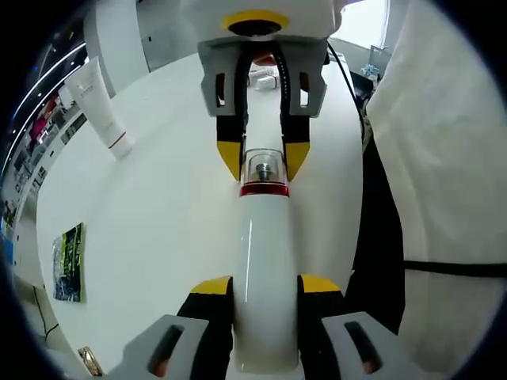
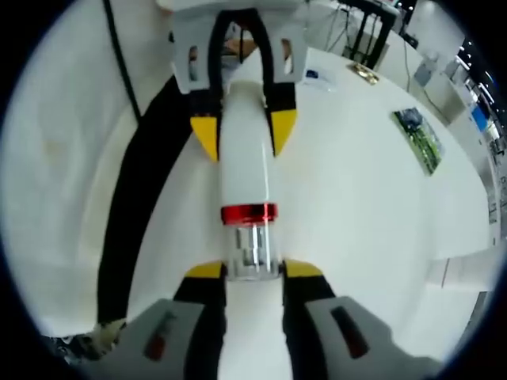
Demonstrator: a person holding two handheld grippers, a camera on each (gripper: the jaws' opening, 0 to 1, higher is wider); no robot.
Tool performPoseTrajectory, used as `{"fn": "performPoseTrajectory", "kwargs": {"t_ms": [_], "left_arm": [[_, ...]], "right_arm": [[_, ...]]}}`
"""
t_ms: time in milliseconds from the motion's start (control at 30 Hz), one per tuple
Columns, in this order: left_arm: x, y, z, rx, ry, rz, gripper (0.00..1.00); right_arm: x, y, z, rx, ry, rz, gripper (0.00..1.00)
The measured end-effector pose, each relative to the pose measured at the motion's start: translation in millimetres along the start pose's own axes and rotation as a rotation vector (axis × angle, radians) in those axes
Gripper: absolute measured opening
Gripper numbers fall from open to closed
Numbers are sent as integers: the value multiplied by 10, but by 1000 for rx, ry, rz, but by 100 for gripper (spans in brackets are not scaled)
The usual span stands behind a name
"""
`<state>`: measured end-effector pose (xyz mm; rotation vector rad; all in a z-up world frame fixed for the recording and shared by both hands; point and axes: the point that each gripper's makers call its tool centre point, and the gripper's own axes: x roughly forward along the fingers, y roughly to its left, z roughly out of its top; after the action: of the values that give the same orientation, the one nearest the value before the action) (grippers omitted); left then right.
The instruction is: Arrange the skincare products in the storage area until every visible bottle or jar stands upright without overlapping.
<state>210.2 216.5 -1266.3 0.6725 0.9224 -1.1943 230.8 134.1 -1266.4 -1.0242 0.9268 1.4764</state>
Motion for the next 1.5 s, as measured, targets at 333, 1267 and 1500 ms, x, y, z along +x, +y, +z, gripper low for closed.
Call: {"fn": "performPoseTrajectory", "kwargs": {"t_ms": [333,1267,1500], "left_arm": [[-10,31,11,4,-19,10,28],[-137,138,306,17,-152,70,28],[-166,215,427,0,-218,100,28]], "right_arm": [[-160,-38,70,10,-28,-7,22],[-861,-106,365,-60,-56,-62,22],[-1078,-166,503,-105,-48,-84,22]]}}
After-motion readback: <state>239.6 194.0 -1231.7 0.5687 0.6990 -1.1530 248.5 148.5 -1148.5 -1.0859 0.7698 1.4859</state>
